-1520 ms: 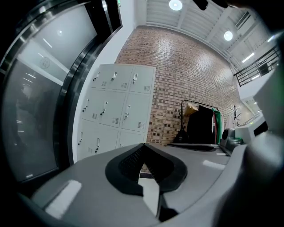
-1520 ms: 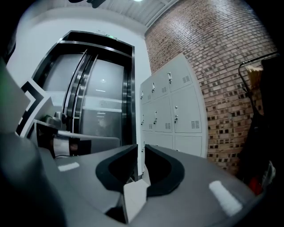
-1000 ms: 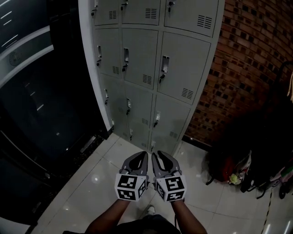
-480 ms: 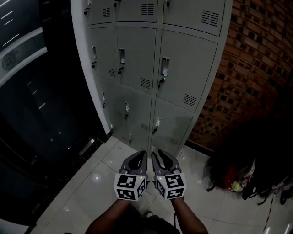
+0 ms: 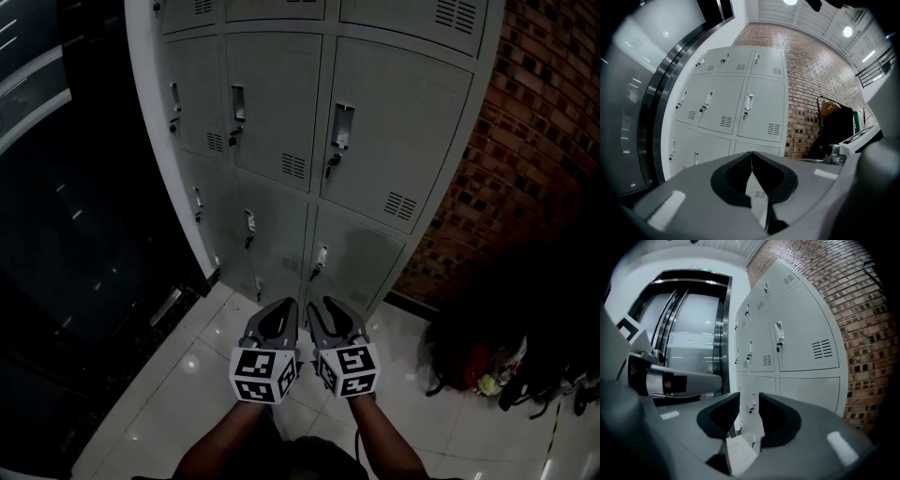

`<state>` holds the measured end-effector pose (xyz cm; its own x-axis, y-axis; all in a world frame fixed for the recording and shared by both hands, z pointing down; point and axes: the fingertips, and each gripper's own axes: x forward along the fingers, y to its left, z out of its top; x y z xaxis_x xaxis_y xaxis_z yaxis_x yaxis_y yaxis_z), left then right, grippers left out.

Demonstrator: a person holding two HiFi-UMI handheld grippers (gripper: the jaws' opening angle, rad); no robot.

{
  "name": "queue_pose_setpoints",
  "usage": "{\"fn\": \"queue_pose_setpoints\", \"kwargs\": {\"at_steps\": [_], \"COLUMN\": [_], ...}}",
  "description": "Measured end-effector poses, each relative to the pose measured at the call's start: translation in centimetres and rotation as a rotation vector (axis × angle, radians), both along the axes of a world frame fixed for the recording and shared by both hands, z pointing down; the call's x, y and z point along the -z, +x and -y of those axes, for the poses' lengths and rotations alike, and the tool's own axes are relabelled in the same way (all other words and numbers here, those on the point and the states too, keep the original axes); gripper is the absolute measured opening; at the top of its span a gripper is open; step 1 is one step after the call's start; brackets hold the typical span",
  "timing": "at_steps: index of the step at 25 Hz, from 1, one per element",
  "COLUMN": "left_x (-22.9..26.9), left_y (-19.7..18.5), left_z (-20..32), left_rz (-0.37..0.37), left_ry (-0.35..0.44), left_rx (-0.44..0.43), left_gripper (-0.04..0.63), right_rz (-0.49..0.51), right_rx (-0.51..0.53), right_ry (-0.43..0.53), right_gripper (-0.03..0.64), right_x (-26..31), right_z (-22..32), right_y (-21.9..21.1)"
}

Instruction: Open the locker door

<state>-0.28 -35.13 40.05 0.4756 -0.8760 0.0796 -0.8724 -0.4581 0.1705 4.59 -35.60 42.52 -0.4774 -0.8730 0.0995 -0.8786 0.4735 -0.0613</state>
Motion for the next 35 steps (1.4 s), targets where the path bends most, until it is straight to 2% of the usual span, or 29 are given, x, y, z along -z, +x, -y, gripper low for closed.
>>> {"fn": "queue_pose_setpoints", "kwargs": {"at_steps": [8, 17, 26, 31, 35], "left_x": [-4.1, -8.6, -11.9, -13.2, -14.4], "left_y": [-0.7, -0.5, -0.9, -1.4, -1.2], "left_z": [6.6, 12.5, 16.2, 17.7, 18.6], "left_rz": [-0.003, 0.008, 0.008, 0.006, 0.006], "left_ry": [0.025, 0.007, -0.01, -0.014, -0.022], "left_rx": [-0.032, -0.07, -0.098, -0.113, -0.134], "left_gripper": [0.005, 0.005, 0.005, 0.003, 0.003], "right_rz": [0.0, 0.055, 0.078, 0.095, 0.071], "right_rx": [-0.01, -0.069, -0.129, -0.169, -0.192], "right_ry": [0.002, -0.023, -0.042, -0.064, -0.074], "right_gripper": [0.146, 0.207, 0.29, 0.316, 0.327], "right_x": [-5.2, -10.6, -15.0, -17.1, -18.8], "right_z": [7.1, 14.7, 20.5, 23.3, 25.1], "right_y": [-1.3, -0.9, -1.0, -0.5, -0.2]}}
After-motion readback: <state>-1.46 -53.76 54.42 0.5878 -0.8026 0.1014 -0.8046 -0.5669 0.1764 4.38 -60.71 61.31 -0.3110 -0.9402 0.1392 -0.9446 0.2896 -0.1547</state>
